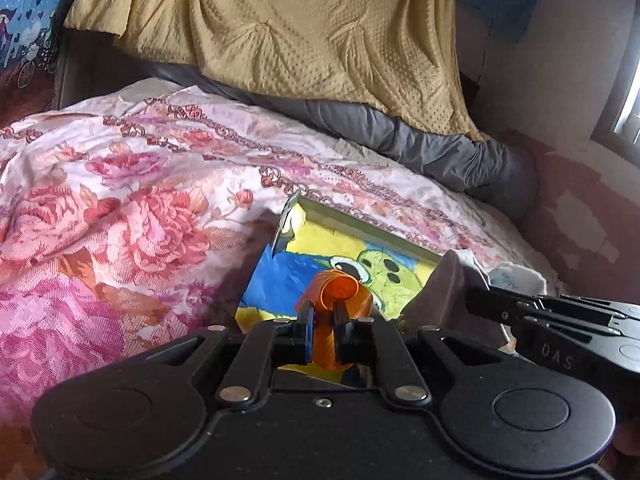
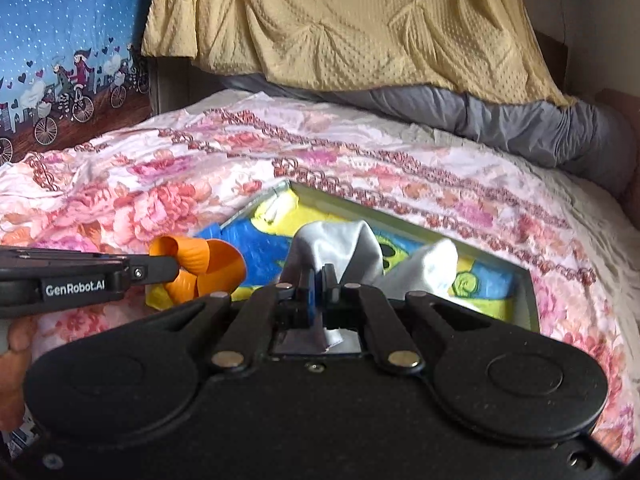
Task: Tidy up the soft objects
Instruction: 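Carry the orange item over the tray with left tool while right tool carries the grey cloth, then open left tool to drop the orange item while right tool releases the grey cloth into the tray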
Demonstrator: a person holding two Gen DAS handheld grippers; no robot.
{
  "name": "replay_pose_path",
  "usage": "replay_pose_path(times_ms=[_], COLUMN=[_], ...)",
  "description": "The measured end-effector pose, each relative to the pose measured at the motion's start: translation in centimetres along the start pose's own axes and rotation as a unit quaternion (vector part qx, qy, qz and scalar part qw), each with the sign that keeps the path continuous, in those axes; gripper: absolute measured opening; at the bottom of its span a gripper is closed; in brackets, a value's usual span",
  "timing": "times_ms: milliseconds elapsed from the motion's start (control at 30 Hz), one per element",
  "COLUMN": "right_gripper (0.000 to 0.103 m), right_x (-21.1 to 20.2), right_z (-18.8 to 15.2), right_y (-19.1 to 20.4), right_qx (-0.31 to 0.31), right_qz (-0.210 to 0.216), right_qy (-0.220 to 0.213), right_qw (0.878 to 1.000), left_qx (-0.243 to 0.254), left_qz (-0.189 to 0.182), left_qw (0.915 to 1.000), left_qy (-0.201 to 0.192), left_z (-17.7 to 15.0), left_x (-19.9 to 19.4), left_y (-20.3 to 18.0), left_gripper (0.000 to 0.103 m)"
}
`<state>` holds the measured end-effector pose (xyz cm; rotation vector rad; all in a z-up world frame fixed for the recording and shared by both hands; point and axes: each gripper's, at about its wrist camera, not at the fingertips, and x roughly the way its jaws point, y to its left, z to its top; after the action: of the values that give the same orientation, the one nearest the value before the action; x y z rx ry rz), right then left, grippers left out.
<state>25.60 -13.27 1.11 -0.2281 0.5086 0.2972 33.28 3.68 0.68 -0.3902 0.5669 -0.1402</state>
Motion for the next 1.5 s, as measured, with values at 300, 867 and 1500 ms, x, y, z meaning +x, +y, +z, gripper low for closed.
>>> replay_pose_path(times_ms=[300,867,1500], right_gripper=[0.001,0.034,0.079], right_x=[1.0,-2.6,-16.8], right_z=[-0.8,0.2,-1.2], right_y=[0.0,-0.4,-1.9], right_qx=[0.008,0.017,0.079], right_qz=[0.001,0.002,0.033], right_qy=[0.012,-0.001,-0.1], right_qw=[1.0,1.0,0.991], left_qx=[-0.009,0.006,0.055], left_qz=[0.009,0.025,0.019], left_qw=[0.9998,0.9995,0.9935], left_qy=[0.016,0.016,-0.097], left_z=[-0.4,0.2,-0.2], left_x=[0.7,-1.7,-15.7], left_y=[0.1,-1.1,-4.7], left_gripper=[0.013,0.028,0.079])
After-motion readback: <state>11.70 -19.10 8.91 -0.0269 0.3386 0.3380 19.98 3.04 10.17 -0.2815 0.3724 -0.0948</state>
